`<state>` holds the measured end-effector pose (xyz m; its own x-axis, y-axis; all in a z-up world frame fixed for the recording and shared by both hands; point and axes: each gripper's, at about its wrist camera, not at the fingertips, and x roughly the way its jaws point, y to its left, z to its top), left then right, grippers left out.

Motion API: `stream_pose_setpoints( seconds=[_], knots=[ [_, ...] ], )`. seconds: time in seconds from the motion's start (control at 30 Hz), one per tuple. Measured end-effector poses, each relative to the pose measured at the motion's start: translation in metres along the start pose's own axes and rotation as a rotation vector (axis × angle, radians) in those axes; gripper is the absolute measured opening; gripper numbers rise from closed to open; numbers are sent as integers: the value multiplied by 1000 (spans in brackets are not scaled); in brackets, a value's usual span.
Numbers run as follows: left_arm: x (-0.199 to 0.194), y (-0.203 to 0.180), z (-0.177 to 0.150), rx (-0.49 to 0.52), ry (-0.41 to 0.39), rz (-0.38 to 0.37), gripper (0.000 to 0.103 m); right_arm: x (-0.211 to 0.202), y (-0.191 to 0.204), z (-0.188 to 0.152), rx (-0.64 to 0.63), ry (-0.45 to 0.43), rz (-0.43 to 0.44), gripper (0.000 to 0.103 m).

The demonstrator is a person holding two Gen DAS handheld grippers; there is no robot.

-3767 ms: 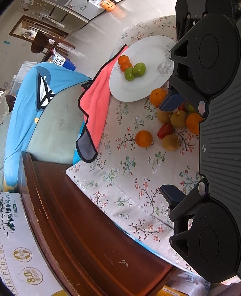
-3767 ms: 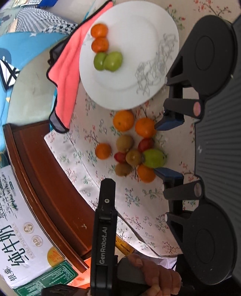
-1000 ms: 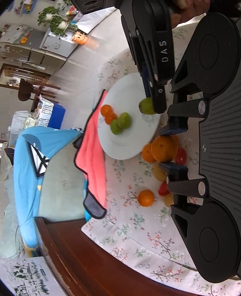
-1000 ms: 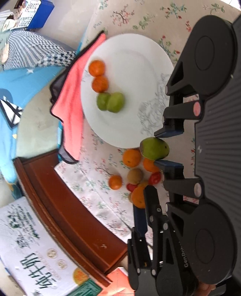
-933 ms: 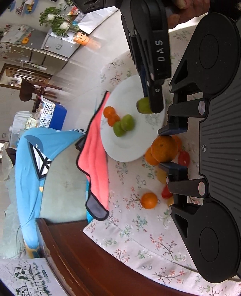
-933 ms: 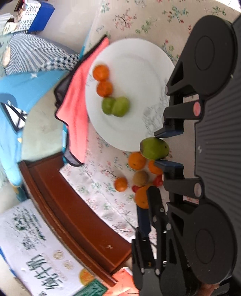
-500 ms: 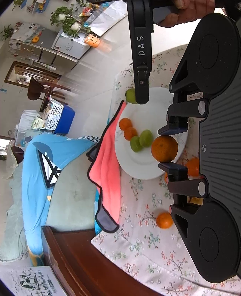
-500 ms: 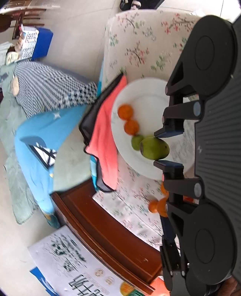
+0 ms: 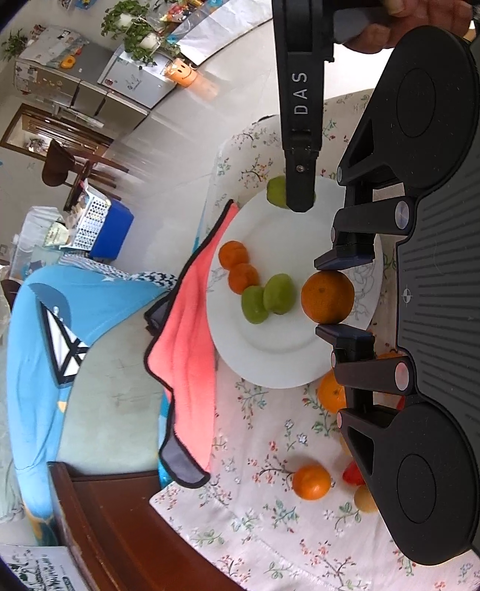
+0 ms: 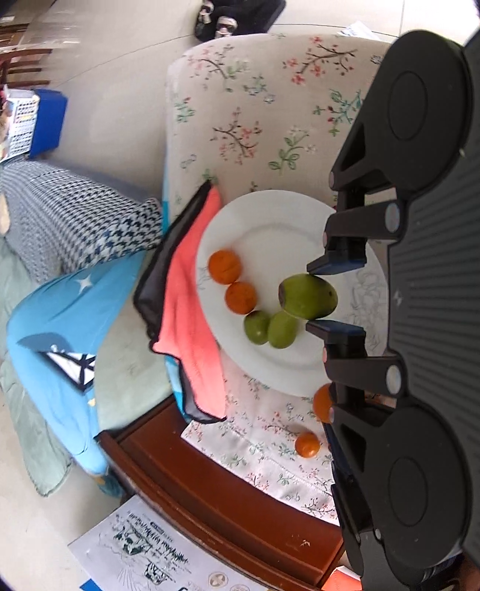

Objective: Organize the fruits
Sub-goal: 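Carry the lime and tangerine onto the white plate and open both tools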

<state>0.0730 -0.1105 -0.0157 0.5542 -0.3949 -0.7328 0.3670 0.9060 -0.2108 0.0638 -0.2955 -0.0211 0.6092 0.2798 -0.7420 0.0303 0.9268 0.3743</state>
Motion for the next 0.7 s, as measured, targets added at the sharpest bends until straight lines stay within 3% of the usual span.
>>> stream_pose_setpoints(
  seconds=[0.2, 0.57, 0.6, 0.67, 0.7],
  knots=[
    [13, -1, -1, -27, 24, 14, 29, 13, -6, -4, 41, 34, -9, 27],
    [20, -4, 1, -58, 25, 34, 32, 24, -15, -1, 96, 19, -38, 30],
    [19, -4, 2, -60, 22, 35, 35, 24, -15, 0, 103, 15, -39, 30],
    [16, -4, 3, -69, 12, 50, 63, 22, -16, 1, 115, 1, -37, 31],
    [13, -4, 3, -73, 2, 59, 68, 21, -15, 1, 116, -3, -34, 32]
  ],
)
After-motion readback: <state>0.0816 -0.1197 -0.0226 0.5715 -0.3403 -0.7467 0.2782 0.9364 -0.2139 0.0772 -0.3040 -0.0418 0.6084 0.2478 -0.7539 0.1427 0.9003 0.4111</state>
